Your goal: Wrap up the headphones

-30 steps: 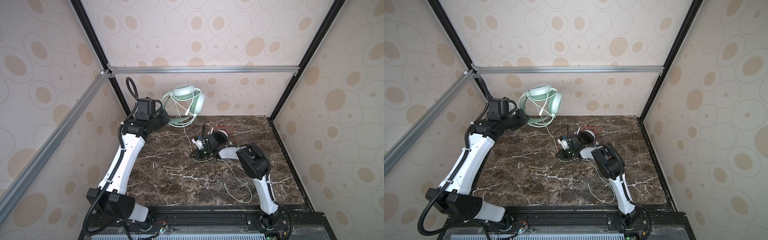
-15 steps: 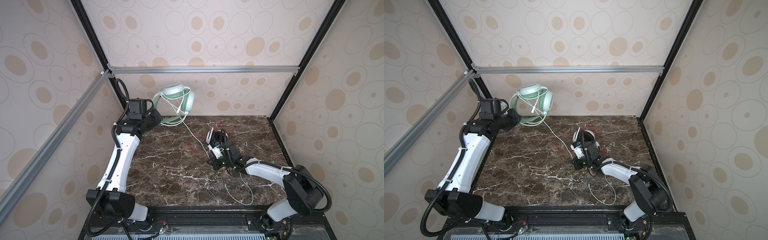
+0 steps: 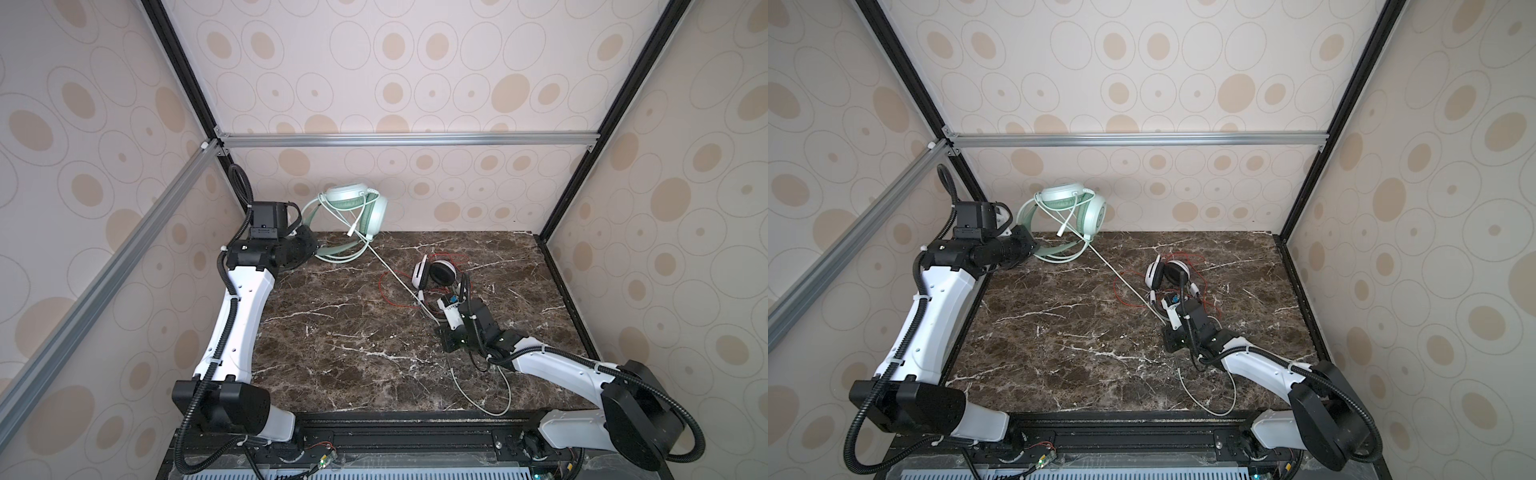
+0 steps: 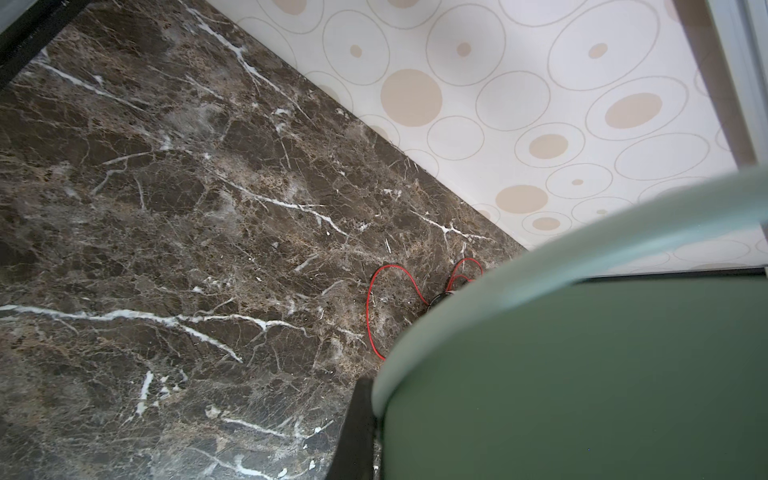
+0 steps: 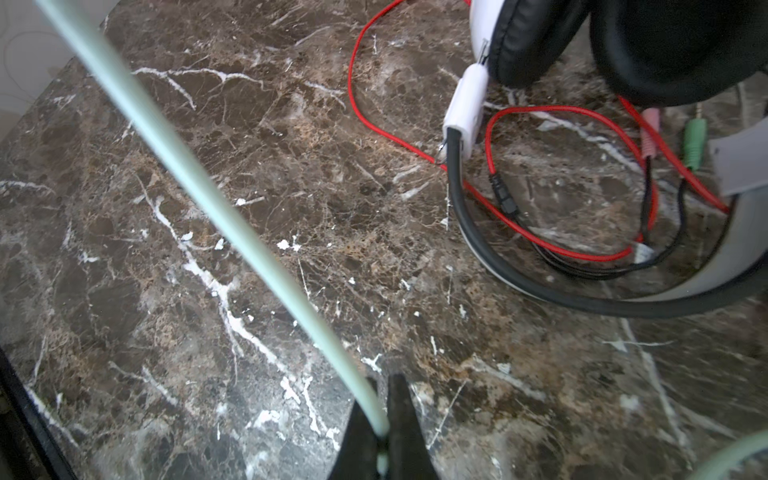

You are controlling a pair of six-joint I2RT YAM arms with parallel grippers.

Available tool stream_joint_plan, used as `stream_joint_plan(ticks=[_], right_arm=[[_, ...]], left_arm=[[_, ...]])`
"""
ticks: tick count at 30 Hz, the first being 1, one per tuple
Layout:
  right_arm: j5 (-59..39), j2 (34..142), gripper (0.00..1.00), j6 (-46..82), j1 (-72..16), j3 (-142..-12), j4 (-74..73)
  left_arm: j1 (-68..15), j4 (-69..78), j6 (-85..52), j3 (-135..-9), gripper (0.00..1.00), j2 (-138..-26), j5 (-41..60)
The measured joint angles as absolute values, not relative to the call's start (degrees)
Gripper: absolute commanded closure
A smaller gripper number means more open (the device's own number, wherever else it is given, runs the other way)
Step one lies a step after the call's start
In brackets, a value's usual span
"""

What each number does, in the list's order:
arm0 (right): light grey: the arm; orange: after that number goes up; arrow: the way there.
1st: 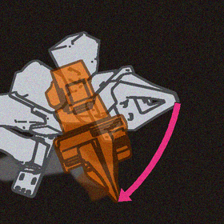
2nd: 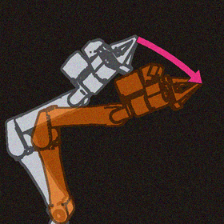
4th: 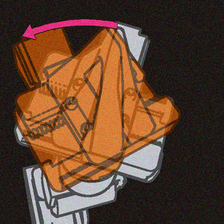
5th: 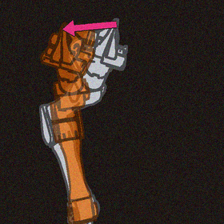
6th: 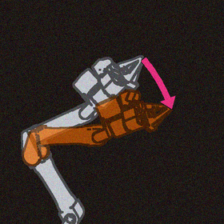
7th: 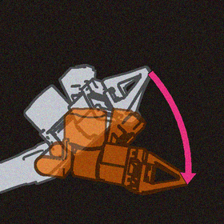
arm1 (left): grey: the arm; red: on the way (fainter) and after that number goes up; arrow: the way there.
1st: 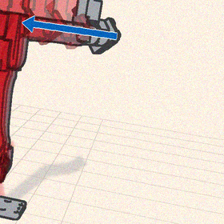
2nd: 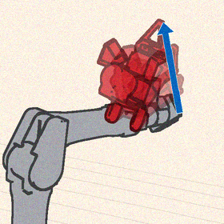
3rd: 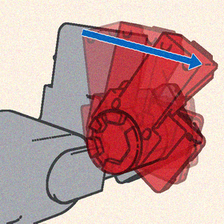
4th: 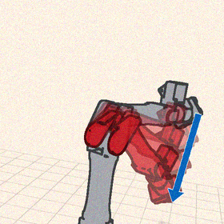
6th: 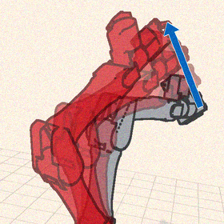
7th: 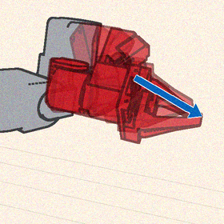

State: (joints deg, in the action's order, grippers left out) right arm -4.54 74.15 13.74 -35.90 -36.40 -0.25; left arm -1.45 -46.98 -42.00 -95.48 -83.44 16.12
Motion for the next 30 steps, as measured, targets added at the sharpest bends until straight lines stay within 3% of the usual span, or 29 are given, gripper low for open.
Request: stream_joint_plan(ticks=[6,17,24,30], right_arm=[[-0.7,69.3,1.00,12.3,-37.6,-37.2,5.1],[16.5,63.0,1.00,-0.4,-55.5,-53.9,22.9],[25.3,65.3,1.00,-8.6,-65.4,-66.8,30.2],[28.8,70.4,1.00,-15.4,-68.1,-76.8,32.5]], left_arm=[[-1.2,-46.5,-41.0,-91.8,1.00,-81.9,12.5],[-2.4,-41.3,-38.7,-80.3,1.00,-81.3,-2.9],[-8.4,-39.8,-35.7,-78.3,1.00,-81.6,-13.0],[-14.7,-39.4,-32.8,-78.0,1.00,-82.4,-18.7]])
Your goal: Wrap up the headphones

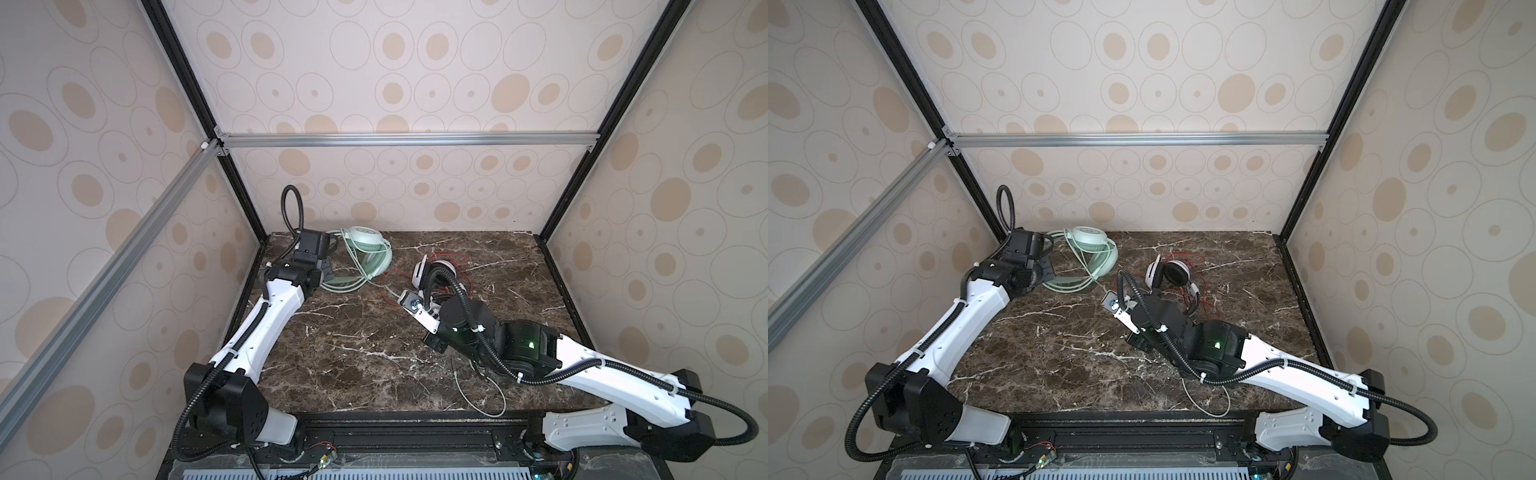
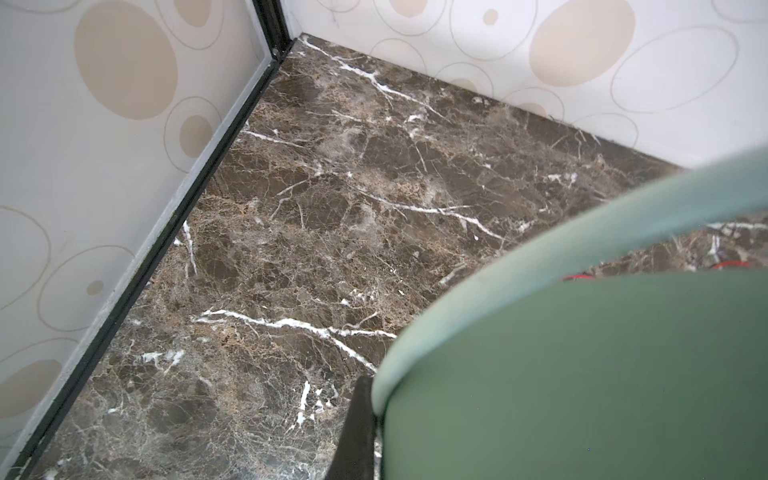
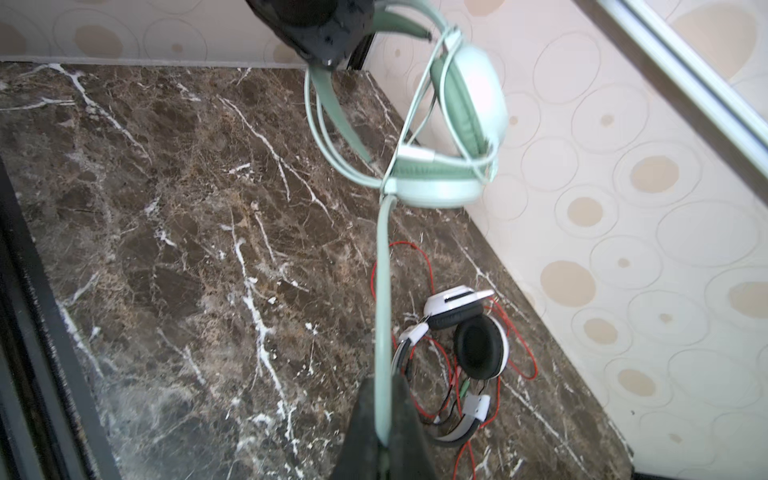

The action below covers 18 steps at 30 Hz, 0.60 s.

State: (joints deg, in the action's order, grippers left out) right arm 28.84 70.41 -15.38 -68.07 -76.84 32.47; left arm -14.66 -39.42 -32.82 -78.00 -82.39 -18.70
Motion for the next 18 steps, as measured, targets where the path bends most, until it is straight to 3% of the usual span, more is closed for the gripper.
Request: stream_joint_plan(ticks=[18], right_arm=[[28.2,85.1,1.00,-28.7,-66.9,-91.1,32.7]], left_arm=[[-26.4,-38.7,-29.9,-73.8,1.00,-84.0,-18.0]])
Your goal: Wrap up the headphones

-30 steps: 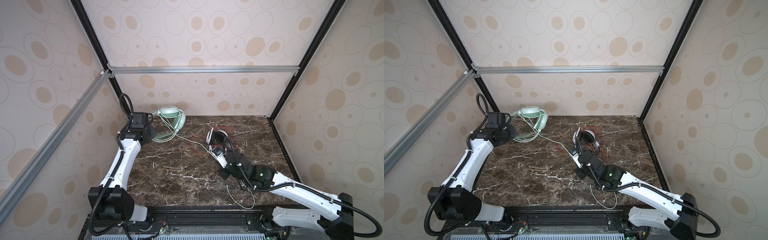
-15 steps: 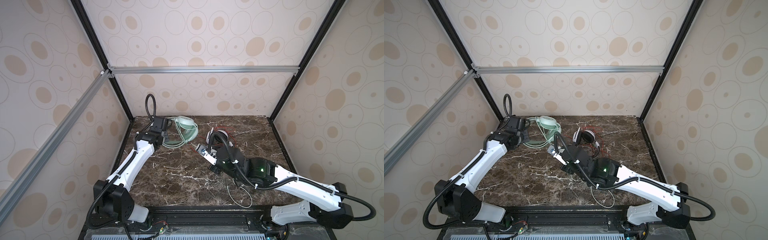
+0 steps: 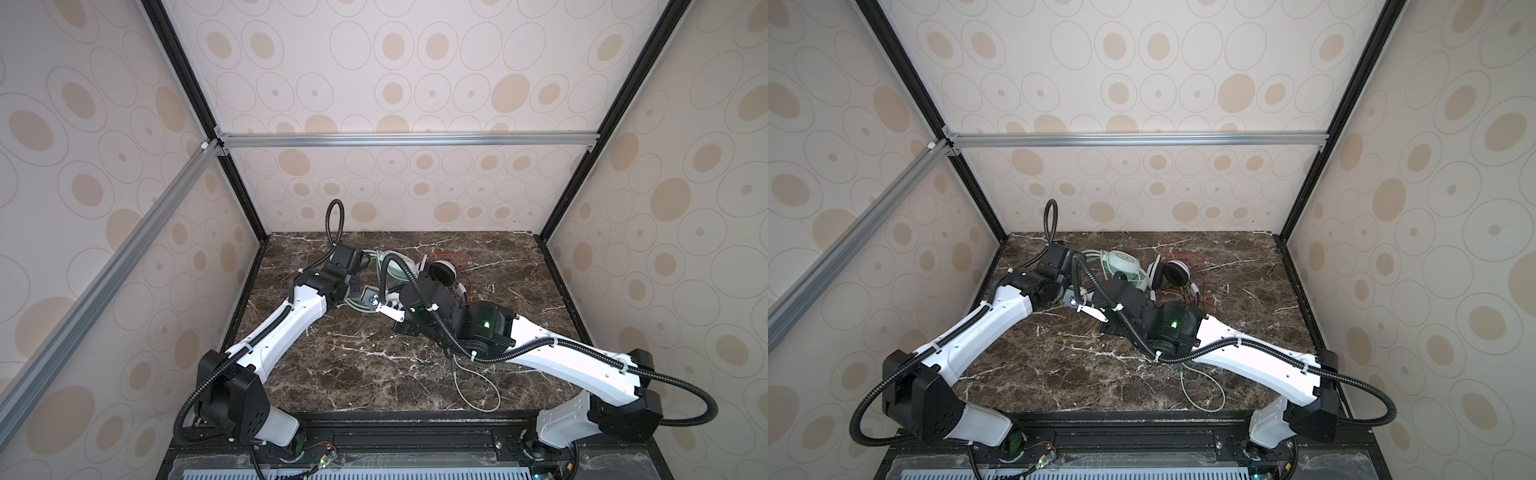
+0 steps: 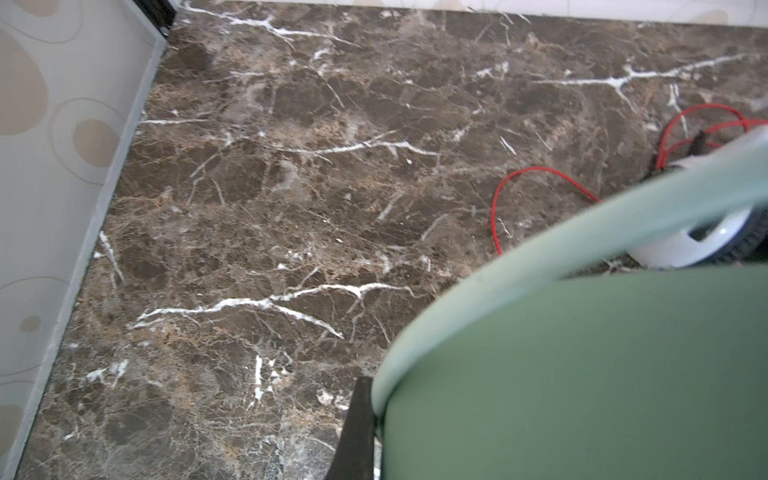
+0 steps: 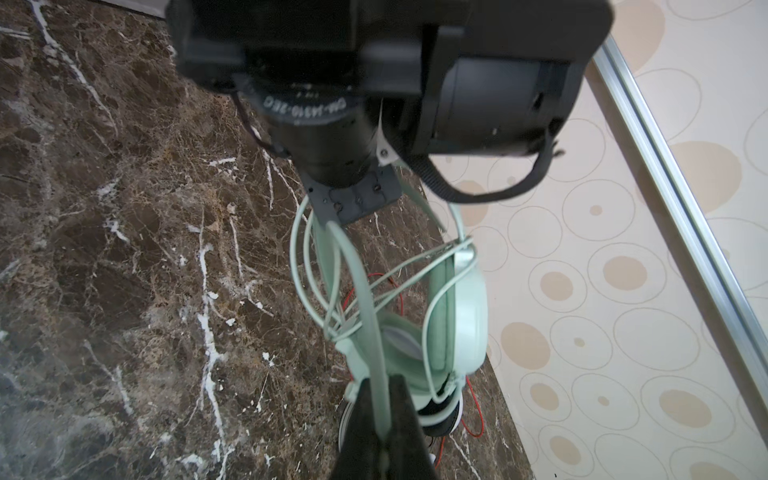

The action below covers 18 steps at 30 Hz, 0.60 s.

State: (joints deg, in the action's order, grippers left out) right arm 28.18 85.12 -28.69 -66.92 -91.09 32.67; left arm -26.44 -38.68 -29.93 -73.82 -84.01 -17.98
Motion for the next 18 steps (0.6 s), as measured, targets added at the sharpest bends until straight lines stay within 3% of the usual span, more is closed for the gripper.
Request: stream_joint_plan(ticks=[18], right_arm=[[20.0,89.4,1.00,-29.0,-49.2,-96.7,34.0]], left_arm=[[-33.5,-36.9,-25.5,-63.4,1.00,-76.0,-11.4]])
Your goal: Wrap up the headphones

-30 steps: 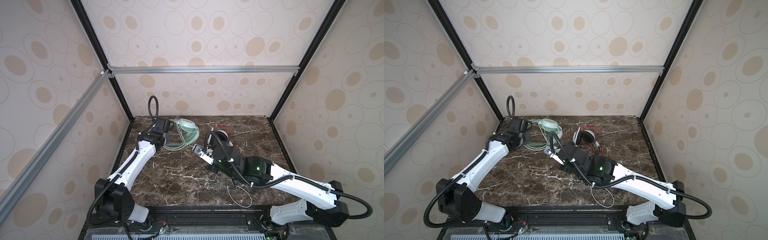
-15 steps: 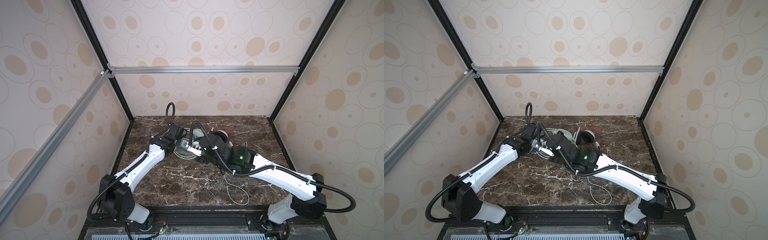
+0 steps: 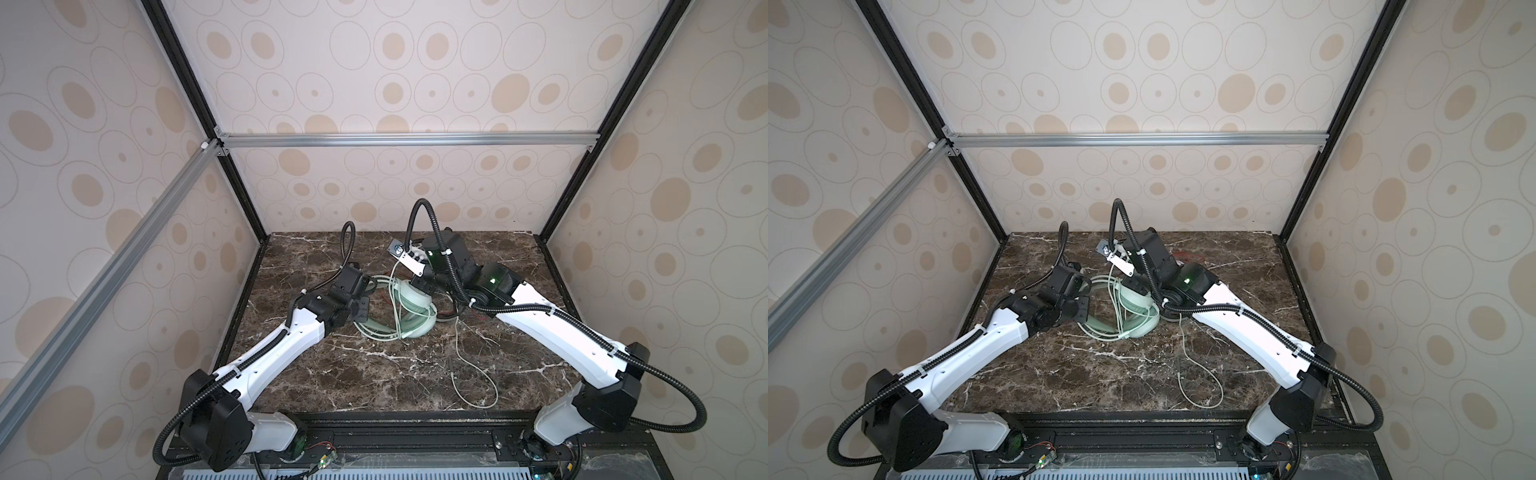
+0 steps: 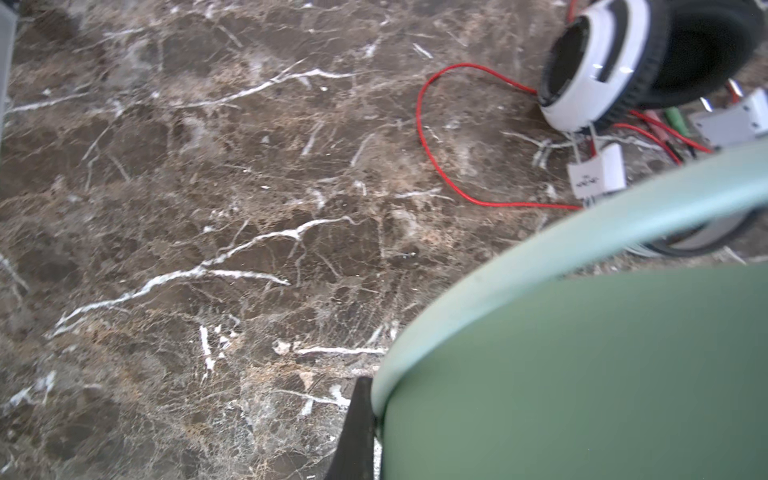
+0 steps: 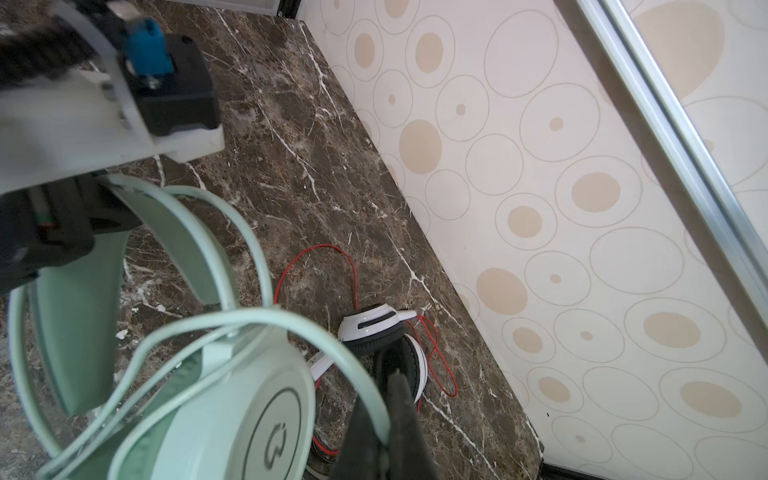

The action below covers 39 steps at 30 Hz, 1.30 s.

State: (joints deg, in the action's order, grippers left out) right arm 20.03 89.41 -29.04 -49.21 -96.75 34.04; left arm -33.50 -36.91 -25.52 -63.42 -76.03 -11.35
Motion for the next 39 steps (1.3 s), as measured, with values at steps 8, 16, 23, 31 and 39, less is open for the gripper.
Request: stream_joint_plan(ticks=[8,16,23,31,39], right_arm=[[13.4,94.0,1.00,-27.4,-43.8,-96.7,33.3],[4.1,95.3,0.99,-20.5,-37.3,-94.4,30.1],[-9.4,98.0,0.55,-14.3,-32.1,-94.1,28.6],[-20.3,96.9,0.40,-10.1,-30.3,-86.6,25.5],[-22.6,80.2,0.30,-4.9,-26.6,-65.3,20.1]], left_arm=[[-35.5,-36.7,-24.3,-63.2,1.00,-75.7,-10.9],[-35.5,-36.6,-24.0,-63.2,1.00,-73.5,-11.7],[-35.5,-35.0,-23.2,-63.2,1.00,-70.5,-8.6],[-34.4,-36.6,-23.6,-65.0,1.00,-69.6,-2.1],[-22.7,-38.5,-27.7,-71.5,1.00,-69.1,3.4]])
